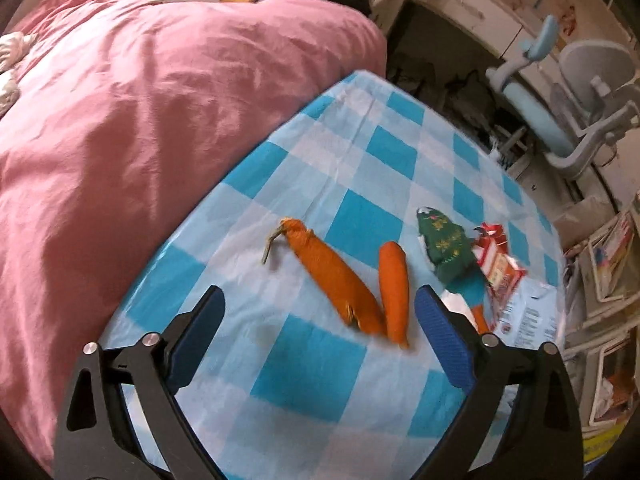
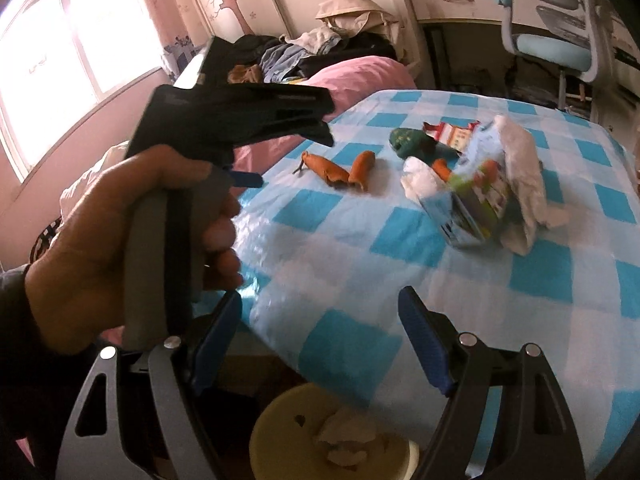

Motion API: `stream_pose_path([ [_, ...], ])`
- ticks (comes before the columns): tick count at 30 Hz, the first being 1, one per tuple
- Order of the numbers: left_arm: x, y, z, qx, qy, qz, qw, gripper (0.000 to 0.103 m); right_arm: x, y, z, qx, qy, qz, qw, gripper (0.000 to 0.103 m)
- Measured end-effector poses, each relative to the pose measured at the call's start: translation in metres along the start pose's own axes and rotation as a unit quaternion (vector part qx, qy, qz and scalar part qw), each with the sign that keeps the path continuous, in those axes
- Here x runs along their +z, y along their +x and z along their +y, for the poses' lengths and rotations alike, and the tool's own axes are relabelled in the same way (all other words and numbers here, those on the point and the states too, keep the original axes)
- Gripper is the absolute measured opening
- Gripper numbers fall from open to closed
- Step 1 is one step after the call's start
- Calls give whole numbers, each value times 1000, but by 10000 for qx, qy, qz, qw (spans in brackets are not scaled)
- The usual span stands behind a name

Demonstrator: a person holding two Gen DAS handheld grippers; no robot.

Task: Collect trash
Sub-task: 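Grasp an orange foam piece with the left tool while the right tool grasps a white tissue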

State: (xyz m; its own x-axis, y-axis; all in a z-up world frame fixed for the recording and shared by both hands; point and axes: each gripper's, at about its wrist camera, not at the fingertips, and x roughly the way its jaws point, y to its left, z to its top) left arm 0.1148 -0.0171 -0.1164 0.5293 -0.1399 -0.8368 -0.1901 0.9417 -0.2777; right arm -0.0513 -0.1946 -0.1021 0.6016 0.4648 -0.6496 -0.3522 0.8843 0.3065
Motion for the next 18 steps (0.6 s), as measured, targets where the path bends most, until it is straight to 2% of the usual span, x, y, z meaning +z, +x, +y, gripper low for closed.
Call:
stream_pose_path([
  [3,5,20,-10,88,273,271,9992,76,17,16,-1,15,-213,-21,9998,75],
  [5,7,25,-18,265,605,244,9975,72,27,26,-7,-32,-247,-49,9997,75],
  [7,10,28,-24,351,868,260,9953,63,38,39,-18,-11,-189,-16,9998,74],
  [8,12,30,-26,377,997,275,9939,60,41,44,-24,-71,-156,35,9998,74],
  [10,17,33,-28,364,1203,334,9915,46,47,51,-34,-382,-145,137,9991,71],
  [13,26,35,-25,173,1148,448,9922,37,54,54,-56,-632,162,161,9977,68],
  [15,30,37,-25,40,1127,520,9923,34,58,55,-65,-617,297,121,9976,68],
  [18,27,40,-31,41,1294,543,9901,34,66,65,-65,-545,162,190,9982,66],
])
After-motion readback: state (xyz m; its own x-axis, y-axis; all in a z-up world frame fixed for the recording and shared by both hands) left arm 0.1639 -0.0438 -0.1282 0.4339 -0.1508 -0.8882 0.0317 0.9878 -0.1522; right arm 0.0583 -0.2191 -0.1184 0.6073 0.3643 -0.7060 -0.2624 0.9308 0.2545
